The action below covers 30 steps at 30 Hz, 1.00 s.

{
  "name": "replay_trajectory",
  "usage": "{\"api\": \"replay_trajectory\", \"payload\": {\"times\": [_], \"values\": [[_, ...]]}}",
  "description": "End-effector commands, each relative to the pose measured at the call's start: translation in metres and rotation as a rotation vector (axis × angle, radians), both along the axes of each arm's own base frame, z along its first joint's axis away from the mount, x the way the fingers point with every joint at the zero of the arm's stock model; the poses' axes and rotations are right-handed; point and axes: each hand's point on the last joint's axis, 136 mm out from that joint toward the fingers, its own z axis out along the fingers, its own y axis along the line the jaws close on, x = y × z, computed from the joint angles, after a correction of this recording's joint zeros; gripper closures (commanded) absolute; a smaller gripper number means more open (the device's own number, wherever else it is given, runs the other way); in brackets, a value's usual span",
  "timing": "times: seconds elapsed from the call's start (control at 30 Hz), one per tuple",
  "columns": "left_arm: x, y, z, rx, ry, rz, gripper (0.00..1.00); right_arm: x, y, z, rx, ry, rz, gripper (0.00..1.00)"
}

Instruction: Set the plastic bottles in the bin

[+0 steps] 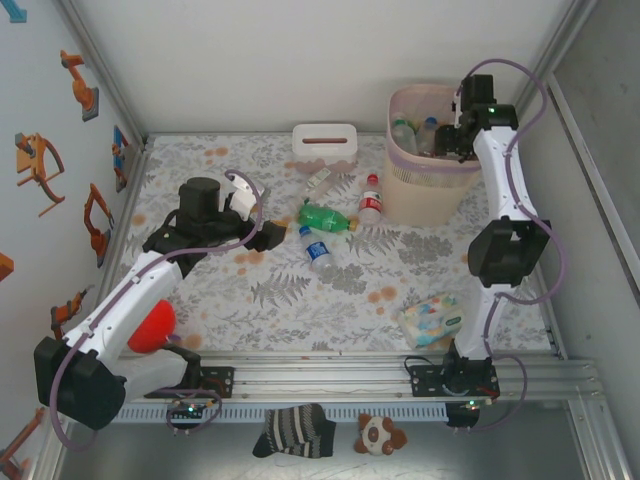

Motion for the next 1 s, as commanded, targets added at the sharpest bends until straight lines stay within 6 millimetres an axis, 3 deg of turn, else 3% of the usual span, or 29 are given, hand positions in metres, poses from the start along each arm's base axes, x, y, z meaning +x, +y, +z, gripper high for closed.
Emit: {"api": "replay_trajectory", "payload": {"times": [0.0,0.33,0.67,0.77,0.97], "values": [[0.000,-0.002,0.006,0.012,-0.015,-0.013,0.12,-0.012,0.001,-0.008,0.024,0.076,-0.003,0.21],[0.000,0.000,0.007,0.020,-0.021,-0.008,0.12,-0.031,0.001,0.051,0.045,-0.037,-0.026,0.15],[0.000,0.000,0.008,0.021,-0.027,-0.008,0.12,-0.048,0.008,0.083,0.093,-0.109,-0.022,0.19],[0.000,0.000,0.009,0.023,-0.030,-0.007,0.12,-0.051,0.014,0.093,0.131,-0.145,-0.013,0.25],[-0.001,0.000,0.010,0.020,-0.034,-0.008,0.12,-0.035,0.012,0.089,0.149,-0.184,-0.046,0.57]]}}
